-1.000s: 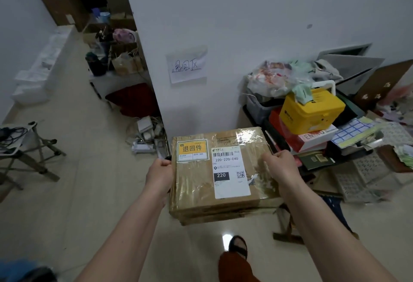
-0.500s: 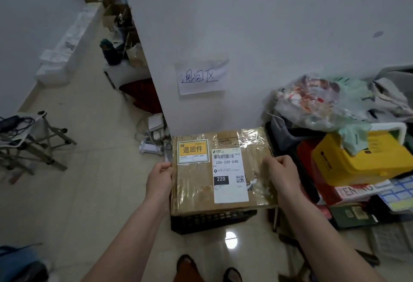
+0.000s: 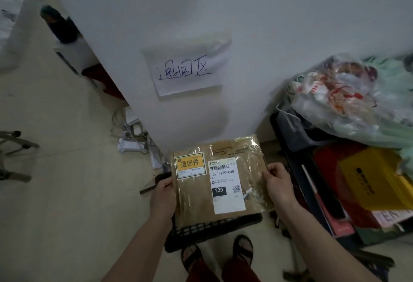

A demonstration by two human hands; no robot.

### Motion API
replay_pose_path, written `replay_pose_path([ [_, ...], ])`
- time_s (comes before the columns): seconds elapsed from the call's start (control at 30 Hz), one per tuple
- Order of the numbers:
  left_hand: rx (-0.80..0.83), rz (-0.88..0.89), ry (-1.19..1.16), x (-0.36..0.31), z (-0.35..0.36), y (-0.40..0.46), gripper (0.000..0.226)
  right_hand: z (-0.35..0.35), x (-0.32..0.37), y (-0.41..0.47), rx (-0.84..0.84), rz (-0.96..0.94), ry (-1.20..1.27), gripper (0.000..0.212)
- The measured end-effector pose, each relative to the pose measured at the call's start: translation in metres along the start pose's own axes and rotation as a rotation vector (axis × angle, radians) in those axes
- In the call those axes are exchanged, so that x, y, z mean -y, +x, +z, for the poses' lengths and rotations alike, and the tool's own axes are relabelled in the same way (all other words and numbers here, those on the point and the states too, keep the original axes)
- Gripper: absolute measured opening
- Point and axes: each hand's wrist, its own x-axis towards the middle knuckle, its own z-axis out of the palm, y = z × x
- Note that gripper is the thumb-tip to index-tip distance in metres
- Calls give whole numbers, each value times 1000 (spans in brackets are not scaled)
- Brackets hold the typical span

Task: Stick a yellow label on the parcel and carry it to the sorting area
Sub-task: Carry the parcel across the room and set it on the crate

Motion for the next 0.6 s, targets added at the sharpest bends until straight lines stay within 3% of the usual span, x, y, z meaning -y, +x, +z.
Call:
replay_pose_path([
  [0.3,-43,-165,80,102,56,130,41,72,-131,130,77,216,0,8],
  [0.6,-104,-291,238,245,106,266,44,143,-290,241,175,398,-12,27],
])
